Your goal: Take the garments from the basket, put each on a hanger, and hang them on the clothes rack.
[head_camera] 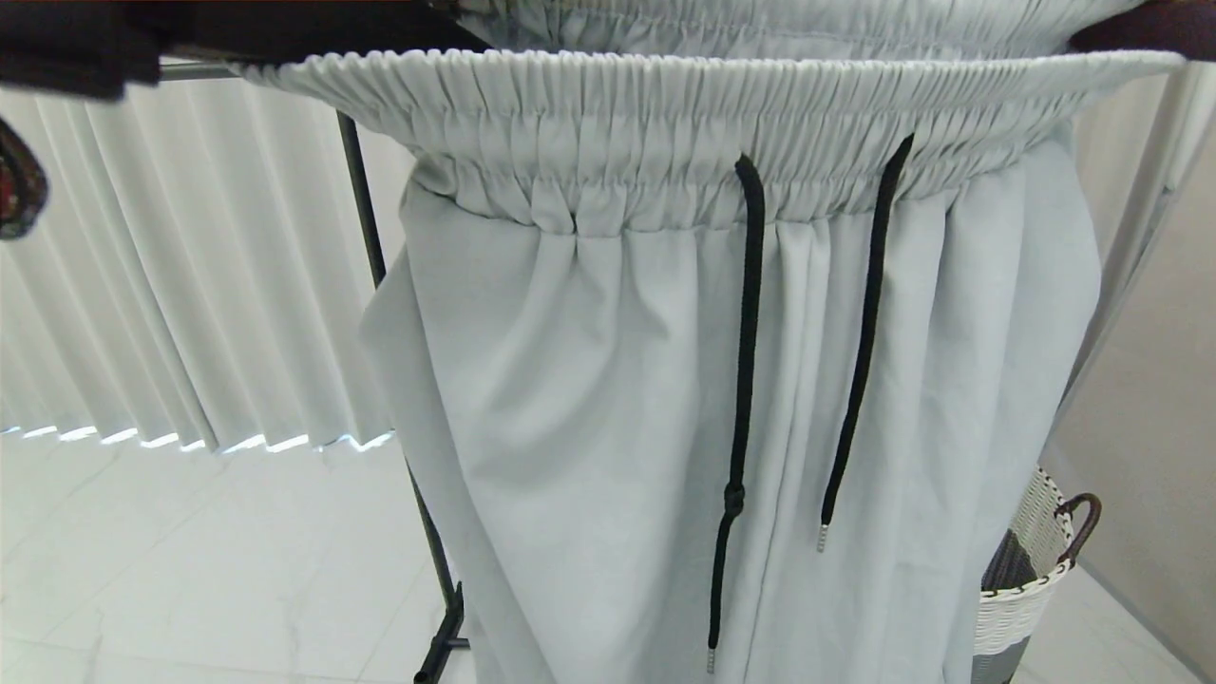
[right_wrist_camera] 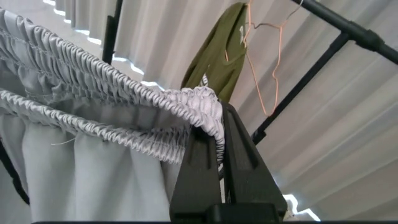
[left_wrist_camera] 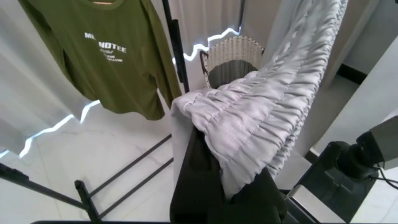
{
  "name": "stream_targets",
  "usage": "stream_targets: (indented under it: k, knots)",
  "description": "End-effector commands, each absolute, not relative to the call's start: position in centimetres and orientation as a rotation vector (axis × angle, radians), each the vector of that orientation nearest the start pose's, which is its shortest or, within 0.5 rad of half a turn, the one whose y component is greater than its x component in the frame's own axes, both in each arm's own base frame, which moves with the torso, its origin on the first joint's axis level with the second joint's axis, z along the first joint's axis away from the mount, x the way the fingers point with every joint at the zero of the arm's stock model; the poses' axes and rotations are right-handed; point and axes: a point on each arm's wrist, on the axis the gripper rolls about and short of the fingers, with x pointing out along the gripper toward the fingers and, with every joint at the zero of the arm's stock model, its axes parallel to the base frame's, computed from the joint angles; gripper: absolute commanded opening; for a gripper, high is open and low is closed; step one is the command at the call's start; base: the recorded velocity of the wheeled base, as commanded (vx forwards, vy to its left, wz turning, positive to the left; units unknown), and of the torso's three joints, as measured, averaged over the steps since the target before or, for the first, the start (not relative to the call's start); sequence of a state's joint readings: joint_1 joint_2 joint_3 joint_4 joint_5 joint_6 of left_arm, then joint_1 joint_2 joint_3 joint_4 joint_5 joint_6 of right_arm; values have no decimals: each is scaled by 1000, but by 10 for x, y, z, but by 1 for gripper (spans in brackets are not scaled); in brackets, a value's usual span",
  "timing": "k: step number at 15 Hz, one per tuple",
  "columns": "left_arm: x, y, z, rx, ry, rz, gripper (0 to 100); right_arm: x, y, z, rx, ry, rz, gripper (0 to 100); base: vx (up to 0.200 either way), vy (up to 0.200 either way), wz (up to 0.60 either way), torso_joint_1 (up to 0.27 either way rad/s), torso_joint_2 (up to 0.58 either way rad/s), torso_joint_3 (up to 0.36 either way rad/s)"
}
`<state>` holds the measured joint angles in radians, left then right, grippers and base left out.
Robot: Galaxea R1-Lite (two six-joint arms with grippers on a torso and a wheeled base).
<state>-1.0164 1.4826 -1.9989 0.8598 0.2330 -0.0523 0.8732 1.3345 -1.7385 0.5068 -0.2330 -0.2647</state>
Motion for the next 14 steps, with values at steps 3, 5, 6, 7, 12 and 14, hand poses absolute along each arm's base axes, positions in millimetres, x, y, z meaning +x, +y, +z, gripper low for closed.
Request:
stream_targets:
  k: [3, 5, 6, 7, 12, 14]
  knots:
    - [105, -153, 416, 154, 309, -748, 0, 107, 120, 415, -317, 43, 655, 100, 0, 0, 0, 0, 0, 0]
    - [109, -150, 414, 154, 316, -718, 0, 104, 117, 411, -324, 59, 663, 100, 0, 0, 0, 0, 0, 0]
    - [111, -149, 412, 157, 325, -702, 0, 103, 116, 407, -330, 70, 664, 100, 0, 0, 0, 0, 0, 0]
    - [115, -146, 409, 162, 339, -679, 0, 101, 113, 402, -333, 81, 668, 100, 0, 0, 0, 0, 0, 0]
    - [132, -139, 397, 168, 388, -581, 0, 88, 99, 393, -319, 90, 715, 100, 0, 0, 0, 0, 0, 0]
    - [130, -136, 388, 188, 422, -575, 0, 88, 100, 393, -294, 81, 716, 100, 0, 0, 0, 0, 0, 0]
